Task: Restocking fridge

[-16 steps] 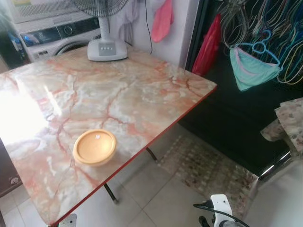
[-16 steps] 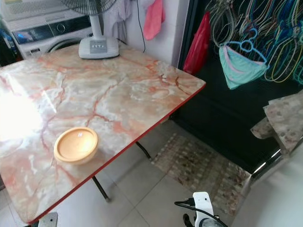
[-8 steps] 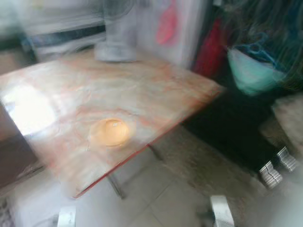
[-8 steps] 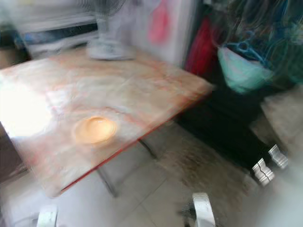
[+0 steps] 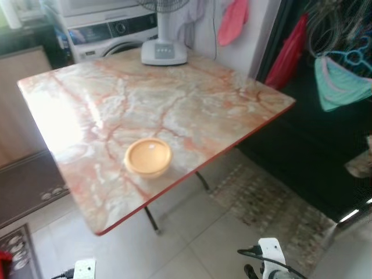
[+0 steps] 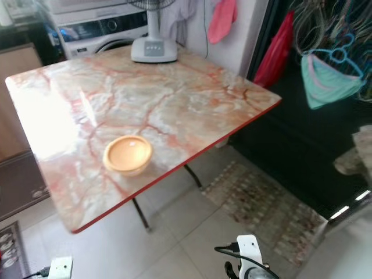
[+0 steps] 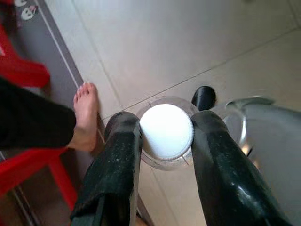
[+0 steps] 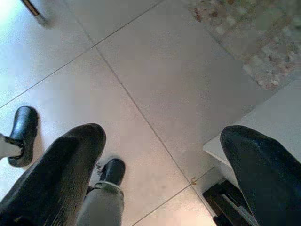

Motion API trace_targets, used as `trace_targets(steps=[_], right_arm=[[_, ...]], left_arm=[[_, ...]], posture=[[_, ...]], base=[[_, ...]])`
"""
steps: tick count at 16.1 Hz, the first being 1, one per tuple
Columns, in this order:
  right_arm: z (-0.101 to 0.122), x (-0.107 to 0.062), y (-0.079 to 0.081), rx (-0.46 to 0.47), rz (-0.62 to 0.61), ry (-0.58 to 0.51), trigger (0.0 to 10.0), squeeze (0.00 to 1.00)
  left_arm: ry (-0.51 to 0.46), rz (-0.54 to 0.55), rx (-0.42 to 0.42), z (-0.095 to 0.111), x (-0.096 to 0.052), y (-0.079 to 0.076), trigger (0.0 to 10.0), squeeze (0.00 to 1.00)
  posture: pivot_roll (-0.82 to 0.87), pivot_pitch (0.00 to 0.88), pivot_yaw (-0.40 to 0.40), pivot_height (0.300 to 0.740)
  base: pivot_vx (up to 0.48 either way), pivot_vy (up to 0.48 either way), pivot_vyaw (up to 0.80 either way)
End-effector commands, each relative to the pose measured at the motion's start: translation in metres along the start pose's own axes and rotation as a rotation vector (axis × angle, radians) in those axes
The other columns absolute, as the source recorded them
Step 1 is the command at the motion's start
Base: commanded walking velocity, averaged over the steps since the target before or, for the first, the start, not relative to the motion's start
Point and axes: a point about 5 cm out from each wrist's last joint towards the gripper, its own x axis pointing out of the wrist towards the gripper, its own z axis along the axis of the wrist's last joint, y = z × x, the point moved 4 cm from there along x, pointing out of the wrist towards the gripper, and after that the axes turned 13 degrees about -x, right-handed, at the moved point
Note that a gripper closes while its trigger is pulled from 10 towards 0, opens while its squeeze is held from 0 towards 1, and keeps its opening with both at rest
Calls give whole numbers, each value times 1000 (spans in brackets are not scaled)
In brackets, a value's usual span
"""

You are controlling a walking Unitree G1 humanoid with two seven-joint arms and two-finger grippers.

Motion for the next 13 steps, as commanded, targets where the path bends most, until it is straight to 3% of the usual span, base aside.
trace_targets(steps=[1,5,13], right_arm=[[-2,0,-1,20,-4,6,10000,0],[-2,0,-1,20,-5,9,10000,0],[-3,0,0,-8,8,33,10000,0]], left_arm=[[38,21,3,-12,-1,6,10000,0],[38,20,-1,-11,-1,6,10000,0],[46,14,-3,-12,-1,5,10000,0]], posture=[[104,0,-50,740],[107,0,-53,740],[108,0,-53,740]], base=[[0,0,0],[0,0,0],[0,0,-789]])
